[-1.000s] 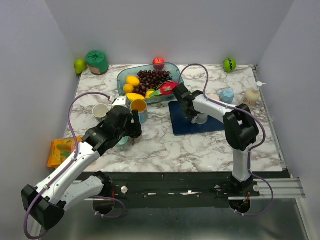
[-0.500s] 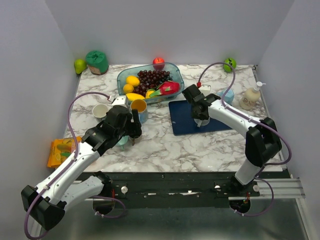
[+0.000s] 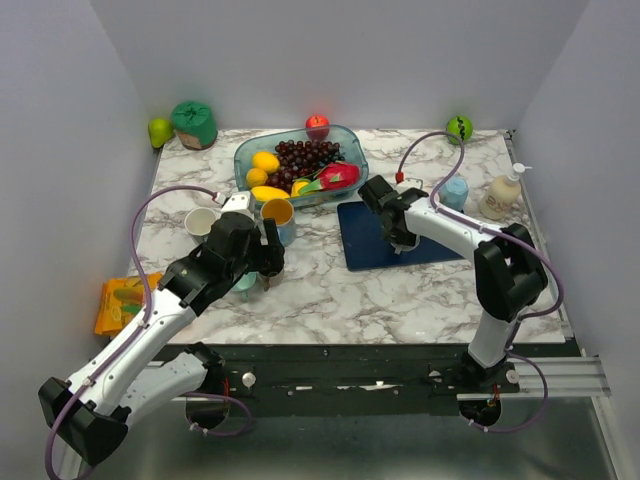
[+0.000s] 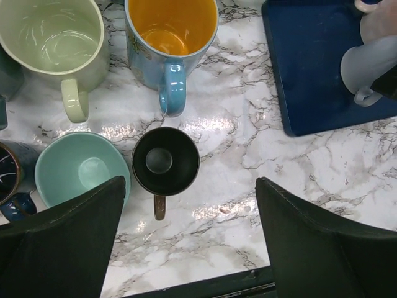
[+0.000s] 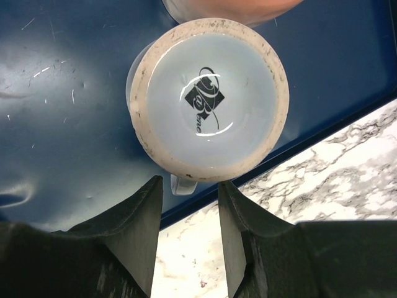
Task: Turn the mug right side up
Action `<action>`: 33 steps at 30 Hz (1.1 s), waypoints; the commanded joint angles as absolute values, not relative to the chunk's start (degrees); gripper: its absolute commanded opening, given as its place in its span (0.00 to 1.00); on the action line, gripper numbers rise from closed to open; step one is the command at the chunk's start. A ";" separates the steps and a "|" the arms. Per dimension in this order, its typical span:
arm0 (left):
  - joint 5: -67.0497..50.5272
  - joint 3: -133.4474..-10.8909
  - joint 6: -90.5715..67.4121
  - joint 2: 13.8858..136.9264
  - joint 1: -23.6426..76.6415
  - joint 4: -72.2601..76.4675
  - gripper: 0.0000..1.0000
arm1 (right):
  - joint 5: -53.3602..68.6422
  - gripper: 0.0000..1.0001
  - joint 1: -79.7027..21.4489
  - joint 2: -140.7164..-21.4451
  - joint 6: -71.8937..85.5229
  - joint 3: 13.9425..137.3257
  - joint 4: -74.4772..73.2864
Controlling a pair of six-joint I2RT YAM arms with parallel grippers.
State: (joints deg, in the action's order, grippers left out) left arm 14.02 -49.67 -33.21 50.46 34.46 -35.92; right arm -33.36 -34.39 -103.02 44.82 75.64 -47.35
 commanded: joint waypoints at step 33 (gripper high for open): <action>-2.44 -49.57 -33.75 45.09 33.93 -25.14 0.99 | -9.69 0.01 -32.96 -79.83 38.41 72.95 -27.62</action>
